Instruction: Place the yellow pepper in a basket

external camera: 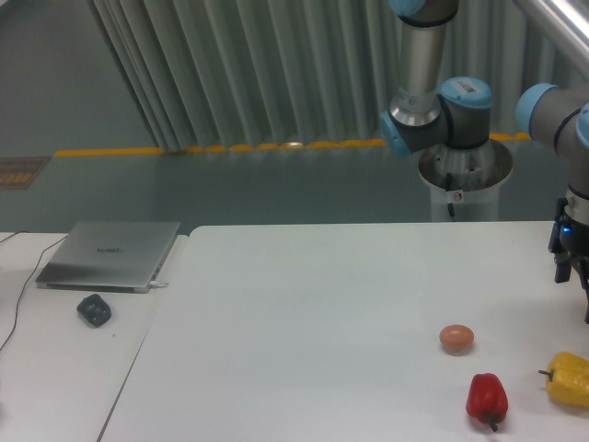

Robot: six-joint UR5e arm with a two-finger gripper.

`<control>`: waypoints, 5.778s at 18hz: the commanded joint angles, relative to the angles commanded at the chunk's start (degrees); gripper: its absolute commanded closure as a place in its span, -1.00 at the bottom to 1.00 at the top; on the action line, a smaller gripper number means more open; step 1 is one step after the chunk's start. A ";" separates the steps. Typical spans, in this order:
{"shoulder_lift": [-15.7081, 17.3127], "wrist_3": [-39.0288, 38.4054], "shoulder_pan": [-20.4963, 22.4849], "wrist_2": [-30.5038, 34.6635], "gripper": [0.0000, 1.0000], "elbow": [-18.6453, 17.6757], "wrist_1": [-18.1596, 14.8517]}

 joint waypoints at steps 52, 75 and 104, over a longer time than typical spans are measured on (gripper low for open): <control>-12.22 20.21 -5.45 6.06 -1.00 2.72 8.35; -6.69 14.68 -4.13 8.70 0.05 2.20 0.72; -2.90 46.84 11.16 13.45 -1.00 2.64 -6.06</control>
